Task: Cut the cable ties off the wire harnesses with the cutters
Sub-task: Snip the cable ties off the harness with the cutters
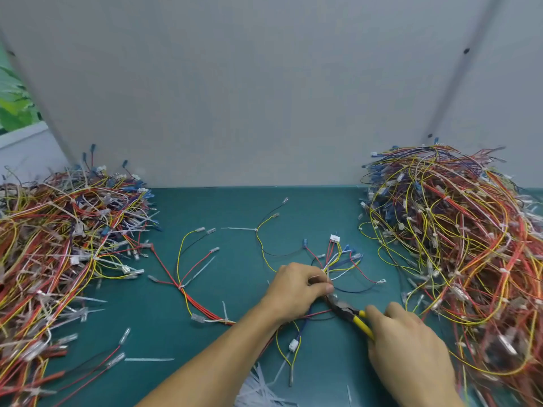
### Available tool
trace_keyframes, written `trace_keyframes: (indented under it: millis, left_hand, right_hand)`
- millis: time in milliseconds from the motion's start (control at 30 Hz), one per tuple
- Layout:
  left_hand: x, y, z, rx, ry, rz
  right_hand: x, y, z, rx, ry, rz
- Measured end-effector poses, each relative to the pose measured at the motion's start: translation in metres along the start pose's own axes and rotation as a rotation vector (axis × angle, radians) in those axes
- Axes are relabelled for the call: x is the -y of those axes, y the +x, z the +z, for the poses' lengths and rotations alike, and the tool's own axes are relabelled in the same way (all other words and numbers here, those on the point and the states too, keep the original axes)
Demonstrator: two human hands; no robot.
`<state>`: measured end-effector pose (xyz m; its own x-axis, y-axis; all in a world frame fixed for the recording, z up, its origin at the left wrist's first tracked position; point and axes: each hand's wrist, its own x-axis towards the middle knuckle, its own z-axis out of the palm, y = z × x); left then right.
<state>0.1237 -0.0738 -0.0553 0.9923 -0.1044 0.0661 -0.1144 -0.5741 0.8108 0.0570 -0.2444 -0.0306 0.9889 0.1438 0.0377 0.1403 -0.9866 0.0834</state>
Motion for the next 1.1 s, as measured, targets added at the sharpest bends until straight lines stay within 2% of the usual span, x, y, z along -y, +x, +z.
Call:
trace_keyframes:
  millis: [367,600,733,933,1000,1100]
  left_hand:
    - [0.002,0.001,0.002,-0.016,-0.057,-0.038]
    - [0.002,0.002,0.002,-0.008,-0.066,-0.069]
    - [-0.006,0.001,-0.008,-0.046,-0.334,-0.141]
    - [-0.012,-0.001,-0.052,-0.206,-0.781,-0.225]
    - [-0.009,-0.004,-0.06,-0.218,-0.852,-0.283]
    - [-0.003,-0.009,-0.063,-0.253,-0.824,-0.332]
  right_hand:
    - [0.003,-0.001,0.005,0.05,-0.043,-0.033]
    - [0.004,-0.001,0.002,0.095,0.021,0.002]
    - [0.003,-0.001,-0.003,0.092,0.007,-0.003]
    - [-0.001,0.001,-0.014,-0.061,-0.015,0.0]
    - [0.0,0.006,-0.014,-0.097,0.003,-0.01]
    - [0.013,0.013,-0.011,-0.122,0.061,-0.054]
